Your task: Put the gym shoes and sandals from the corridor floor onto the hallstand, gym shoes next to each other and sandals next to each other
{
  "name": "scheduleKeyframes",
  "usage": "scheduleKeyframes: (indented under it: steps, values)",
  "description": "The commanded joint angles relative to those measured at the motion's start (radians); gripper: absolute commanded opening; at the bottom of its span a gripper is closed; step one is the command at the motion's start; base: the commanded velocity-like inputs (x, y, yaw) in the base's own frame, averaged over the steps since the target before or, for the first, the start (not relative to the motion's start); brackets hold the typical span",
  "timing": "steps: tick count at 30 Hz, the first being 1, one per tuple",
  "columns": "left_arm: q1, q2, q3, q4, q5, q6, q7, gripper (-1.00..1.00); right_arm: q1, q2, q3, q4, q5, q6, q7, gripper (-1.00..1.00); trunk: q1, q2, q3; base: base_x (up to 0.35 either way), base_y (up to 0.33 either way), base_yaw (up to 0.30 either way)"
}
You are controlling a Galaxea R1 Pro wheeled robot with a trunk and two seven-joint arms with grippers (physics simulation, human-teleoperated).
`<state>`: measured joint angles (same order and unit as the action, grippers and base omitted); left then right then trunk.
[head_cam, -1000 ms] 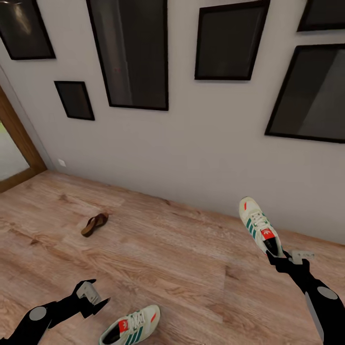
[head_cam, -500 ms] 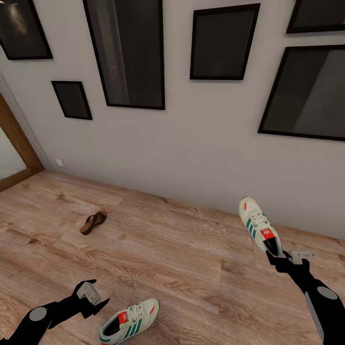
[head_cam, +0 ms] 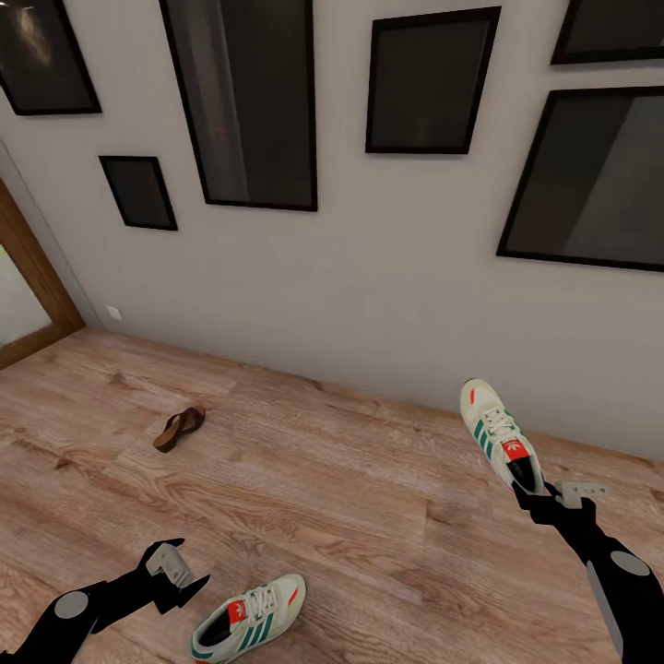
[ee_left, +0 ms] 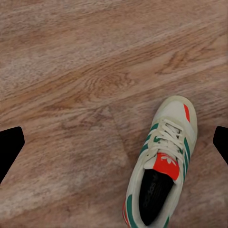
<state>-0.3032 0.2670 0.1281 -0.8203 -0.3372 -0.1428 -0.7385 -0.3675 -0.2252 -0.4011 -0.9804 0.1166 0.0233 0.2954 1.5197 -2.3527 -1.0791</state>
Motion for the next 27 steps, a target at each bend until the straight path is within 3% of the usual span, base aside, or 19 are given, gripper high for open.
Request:
scheduleKeyframes:
  steps: [1, 27]
  values:
    - [-0.001, -0.001, 0.004, 0.000, -0.011, -0.008, -0.004, 1.00, -0.001, 0.000, -0.003, -0.001, 0.009, 0.003, 0.007, -1.00, 0.000, 0.000, -0.001, 0.000, 0.000, 0.000]
    - [-0.001, -0.006, 0.005, 0.000, -0.011, -0.008, -0.002, 1.00, -0.001, 0.001, -0.002, 0.000, 0.010, 0.003, 0.007, -1.00, 0.000, 0.000, -0.001, -0.017, -0.097, 0.000]
